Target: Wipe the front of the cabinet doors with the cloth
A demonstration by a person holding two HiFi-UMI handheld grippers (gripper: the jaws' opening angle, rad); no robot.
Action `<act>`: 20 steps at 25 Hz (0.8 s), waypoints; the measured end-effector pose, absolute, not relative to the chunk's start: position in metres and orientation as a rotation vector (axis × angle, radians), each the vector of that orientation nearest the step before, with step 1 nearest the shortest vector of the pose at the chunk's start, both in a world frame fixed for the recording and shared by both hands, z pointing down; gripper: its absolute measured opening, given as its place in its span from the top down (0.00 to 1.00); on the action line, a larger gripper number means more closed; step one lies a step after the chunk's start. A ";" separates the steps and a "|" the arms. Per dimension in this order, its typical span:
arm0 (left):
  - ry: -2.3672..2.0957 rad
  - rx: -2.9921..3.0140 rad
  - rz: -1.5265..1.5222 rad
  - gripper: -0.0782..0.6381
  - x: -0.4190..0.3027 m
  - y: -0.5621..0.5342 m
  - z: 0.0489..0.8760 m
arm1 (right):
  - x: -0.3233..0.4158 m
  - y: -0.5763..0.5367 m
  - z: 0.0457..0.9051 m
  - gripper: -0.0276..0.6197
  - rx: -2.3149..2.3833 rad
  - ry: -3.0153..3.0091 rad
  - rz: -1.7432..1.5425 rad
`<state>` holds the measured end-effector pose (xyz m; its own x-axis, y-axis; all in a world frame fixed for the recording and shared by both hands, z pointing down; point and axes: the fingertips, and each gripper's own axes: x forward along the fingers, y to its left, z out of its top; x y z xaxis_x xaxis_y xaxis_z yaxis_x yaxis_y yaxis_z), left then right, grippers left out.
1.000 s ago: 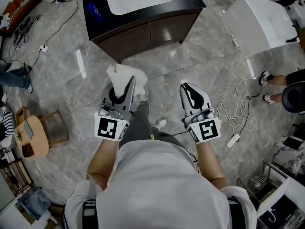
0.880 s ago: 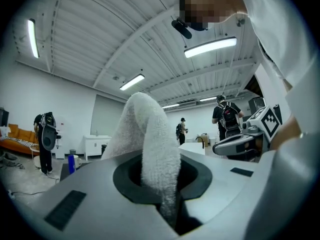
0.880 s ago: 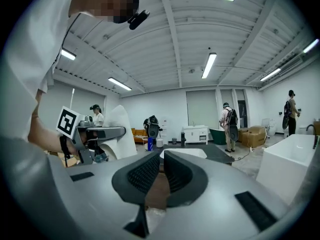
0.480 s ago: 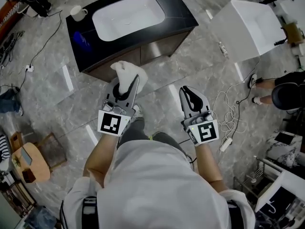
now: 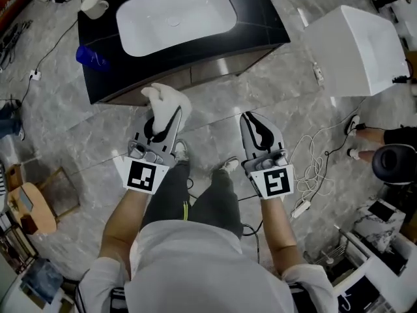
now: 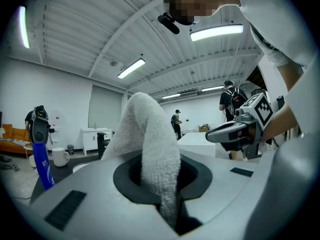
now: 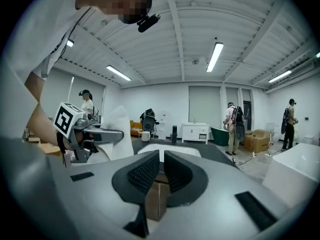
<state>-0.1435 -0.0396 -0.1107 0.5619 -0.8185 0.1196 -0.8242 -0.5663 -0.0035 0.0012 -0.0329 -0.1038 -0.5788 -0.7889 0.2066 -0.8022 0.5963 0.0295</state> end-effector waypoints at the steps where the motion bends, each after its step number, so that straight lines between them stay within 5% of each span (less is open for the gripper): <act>1: -1.453 2.724 0.193 0.81 -0.139 -0.048 -0.092 | 0.008 -0.046 -0.085 0.88 1.316 -2.633 0.090; 20: -1.614 2.907 0.442 0.81 -0.113 -0.117 0.193 | 0.016 -0.112 0.236 0.88 1.067 -2.700 -0.108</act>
<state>-0.1134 -0.1173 0.1930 0.5076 -0.8525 0.1245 -0.7969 -0.5195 -0.3083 0.0155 -0.1125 0.2362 -0.7063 -0.6819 0.1903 -0.6645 0.7313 0.1541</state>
